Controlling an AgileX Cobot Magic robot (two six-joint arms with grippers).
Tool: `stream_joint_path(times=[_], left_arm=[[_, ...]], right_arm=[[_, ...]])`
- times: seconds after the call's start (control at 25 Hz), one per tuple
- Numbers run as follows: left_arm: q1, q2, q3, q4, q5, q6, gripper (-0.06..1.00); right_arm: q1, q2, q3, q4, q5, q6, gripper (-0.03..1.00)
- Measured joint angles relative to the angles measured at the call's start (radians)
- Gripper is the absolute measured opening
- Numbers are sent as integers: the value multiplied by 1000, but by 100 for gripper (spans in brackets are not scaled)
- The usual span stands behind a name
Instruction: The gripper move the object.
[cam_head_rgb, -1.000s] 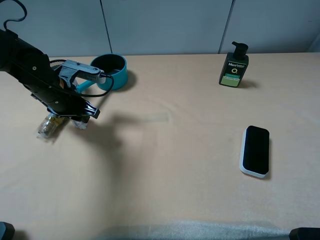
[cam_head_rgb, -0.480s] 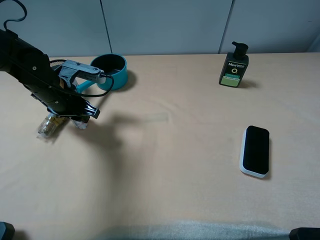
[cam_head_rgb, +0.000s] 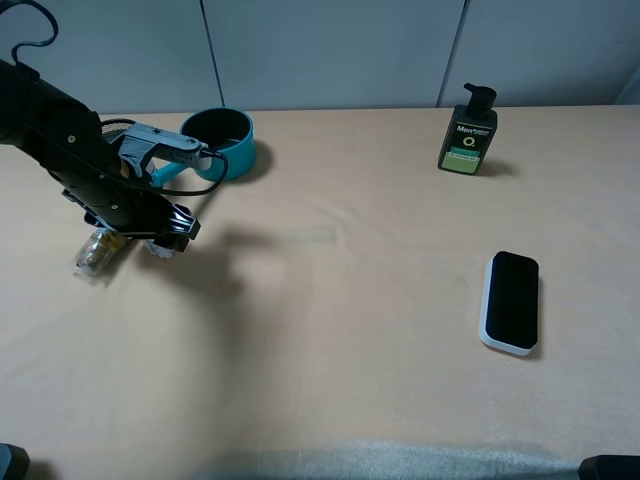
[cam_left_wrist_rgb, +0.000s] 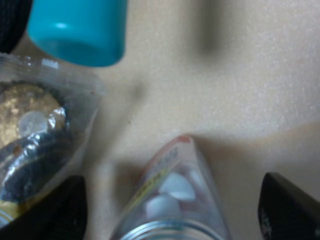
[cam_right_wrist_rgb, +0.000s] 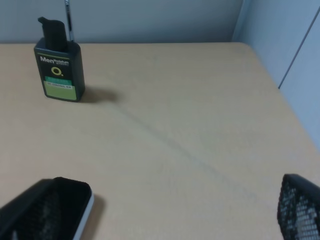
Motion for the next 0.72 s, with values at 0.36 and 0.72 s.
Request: stream_joint_path(times=[0.36, 0.72], left_arm=[[0, 0, 0, -1, 0, -27, 79], [0, 0, 0, -1, 3, -34, 79]], right_arm=[[0, 0, 0, 0, 0, 0, 66], [0, 0, 0, 0, 0, 0, 66]])
